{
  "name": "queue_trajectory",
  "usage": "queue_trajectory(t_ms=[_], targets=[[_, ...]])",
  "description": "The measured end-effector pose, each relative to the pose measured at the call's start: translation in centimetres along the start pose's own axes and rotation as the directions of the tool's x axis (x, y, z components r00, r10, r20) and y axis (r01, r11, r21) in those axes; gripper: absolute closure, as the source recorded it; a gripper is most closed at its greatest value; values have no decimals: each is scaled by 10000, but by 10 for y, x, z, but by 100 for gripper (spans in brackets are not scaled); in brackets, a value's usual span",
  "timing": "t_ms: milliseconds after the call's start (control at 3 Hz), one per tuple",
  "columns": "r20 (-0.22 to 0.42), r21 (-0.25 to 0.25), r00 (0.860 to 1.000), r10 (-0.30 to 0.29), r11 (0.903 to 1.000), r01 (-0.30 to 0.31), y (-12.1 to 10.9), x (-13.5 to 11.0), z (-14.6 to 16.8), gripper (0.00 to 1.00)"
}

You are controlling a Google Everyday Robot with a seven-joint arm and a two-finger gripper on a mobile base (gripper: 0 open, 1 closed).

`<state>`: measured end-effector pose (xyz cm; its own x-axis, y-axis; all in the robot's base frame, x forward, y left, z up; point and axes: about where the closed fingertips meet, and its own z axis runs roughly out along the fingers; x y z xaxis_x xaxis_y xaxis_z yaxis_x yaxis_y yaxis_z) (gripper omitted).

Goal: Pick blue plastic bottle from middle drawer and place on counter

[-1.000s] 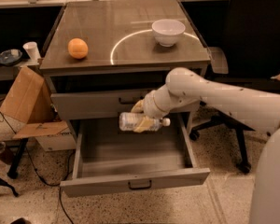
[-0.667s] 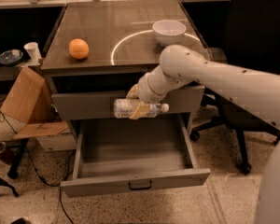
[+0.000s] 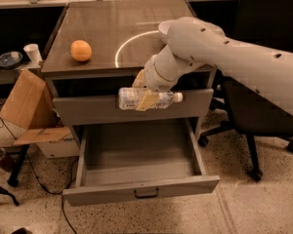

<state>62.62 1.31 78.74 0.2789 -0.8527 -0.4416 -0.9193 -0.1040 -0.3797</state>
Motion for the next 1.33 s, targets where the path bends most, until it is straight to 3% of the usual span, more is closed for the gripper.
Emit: queue_trajectory(t_ms=[333,667,1333], targets=[[782,354,9953,-578,9979,551,-3,-13,-4,100],[1384,1016,9781,-1553,9846,1420,-24,-43,-25,100],[1648,2227,9385,-3034,9384,2643,-97,-126,-74,100]])
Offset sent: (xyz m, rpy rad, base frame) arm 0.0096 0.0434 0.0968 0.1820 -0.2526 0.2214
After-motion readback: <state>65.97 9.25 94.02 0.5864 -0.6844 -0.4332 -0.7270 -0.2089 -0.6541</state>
